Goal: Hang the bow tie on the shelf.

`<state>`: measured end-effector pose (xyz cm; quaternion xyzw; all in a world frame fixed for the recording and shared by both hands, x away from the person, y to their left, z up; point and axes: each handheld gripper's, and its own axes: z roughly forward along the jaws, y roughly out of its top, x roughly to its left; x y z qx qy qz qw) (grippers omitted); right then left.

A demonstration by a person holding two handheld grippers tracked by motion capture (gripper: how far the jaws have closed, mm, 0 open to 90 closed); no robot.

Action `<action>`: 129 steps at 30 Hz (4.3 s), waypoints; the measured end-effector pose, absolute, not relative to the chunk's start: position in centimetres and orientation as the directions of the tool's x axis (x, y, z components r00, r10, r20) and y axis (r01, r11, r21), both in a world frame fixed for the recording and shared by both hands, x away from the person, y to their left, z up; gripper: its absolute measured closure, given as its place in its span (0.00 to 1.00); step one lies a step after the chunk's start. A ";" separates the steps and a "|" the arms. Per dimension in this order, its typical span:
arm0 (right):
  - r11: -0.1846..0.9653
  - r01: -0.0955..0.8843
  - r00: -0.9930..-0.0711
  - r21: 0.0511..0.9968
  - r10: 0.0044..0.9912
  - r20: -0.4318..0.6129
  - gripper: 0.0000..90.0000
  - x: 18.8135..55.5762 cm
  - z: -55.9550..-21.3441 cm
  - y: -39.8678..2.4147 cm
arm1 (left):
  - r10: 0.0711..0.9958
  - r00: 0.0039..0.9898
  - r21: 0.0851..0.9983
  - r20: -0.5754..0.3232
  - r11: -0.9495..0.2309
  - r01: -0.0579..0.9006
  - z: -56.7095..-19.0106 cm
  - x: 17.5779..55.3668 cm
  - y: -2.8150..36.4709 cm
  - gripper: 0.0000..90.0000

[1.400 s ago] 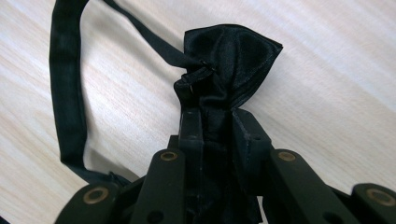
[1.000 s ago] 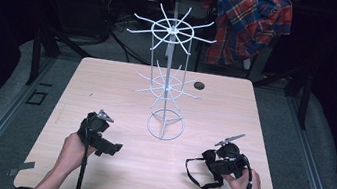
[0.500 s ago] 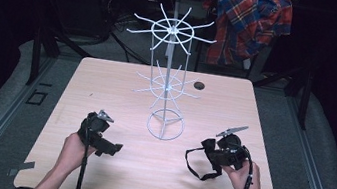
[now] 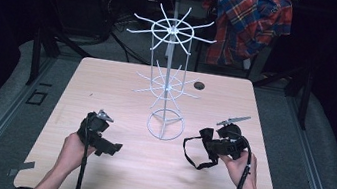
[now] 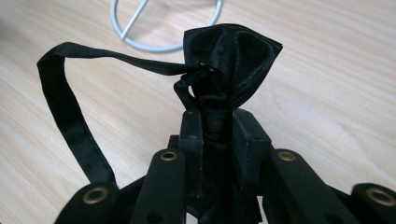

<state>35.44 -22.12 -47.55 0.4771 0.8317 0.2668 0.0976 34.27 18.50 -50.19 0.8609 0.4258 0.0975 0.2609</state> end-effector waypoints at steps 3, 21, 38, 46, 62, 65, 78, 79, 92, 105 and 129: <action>0.381 0.737 -0.518 0.558 0.849 0.105 0.84 36.0 -47.3 -21.9 | 0.782 0.620 0.532 -0.057 -0.502 0.682 -50.2 34.3 18.5 0.00; 0.317 0.714 -0.512 0.624 0.844 0.157 0.84 38.3 -45.4 -20.9 | 0.787 0.613 0.534 -0.067 -0.491 0.689 -50.2 34.3 18.7 0.00; 0.261 0.723 -0.487 0.640 0.849 0.205 0.84 40.8 -45.2 -21.7 | 0.789 0.611 0.533 -0.063 -0.491 0.689 -50.3 34.4 18.8 0.00; 0.234 0.718 -0.472 0.655 0.856 0.211 0.84 40.8 -44.7 -22.7 | 0.784 0.617 0.529 -0.066 -0.497 0.688 -50.3 34.4 18.6 0.00; 0.193 0.692 -0.475 0.696 0.847 0.238 0.84 40.4 -43.1 -23.5 | 0.783 0.619 0.533 -0.065 -0.497 0.685 -50.3 34.3 18.6 0.00; 0.182 0.672 -0.475 0.718 0.849 0.230 0.84 40.2 -42.7 -23.6 | 0.785 0.616 0.535 -0.062 -0.495 0.685 -50.2 34.3 18.7 0.00; 0.185 0.647 -0.487 0.740 0.846 0.215 0.84 40.0 -41.6 -23.0 | 0.788 0.613 0.536 -0.057 -0.494 0.685 -50.1 34.2 18.9 0.00; 0.183 0.645 -0.488 0.742 0.846 0.215 0.84 40.0 -41.5 -23.0 | 0.790 0.611 0.539 -0.056 -0.491 0.684 -50.1 34.2 18.9 0.00; 0.173 0.629 -0.493 0.758 0.842 0.218 0.84 40.4 -40.8 -22.8 | 0.792 0.607 0.538 -0.059 -0.487 0.688 -50.1 34.2 18.9 0.00; 0.156 0.624 -0.498 0.765 0.834 0.237 0.84 41.8 -40.2 -21.7 | 0.792 0.607 0.538 -0.064 -0.485 0.689 -50.1 34.2 19.0 0.00; 0.216 0.673 -0.480 0.707 0.855 0.196 0.84 42.3 -42.7 -20.9 | 0.787 0.613 0.540 -0.070 -0.487 0.687 -50.1 34.3 18.9 0.00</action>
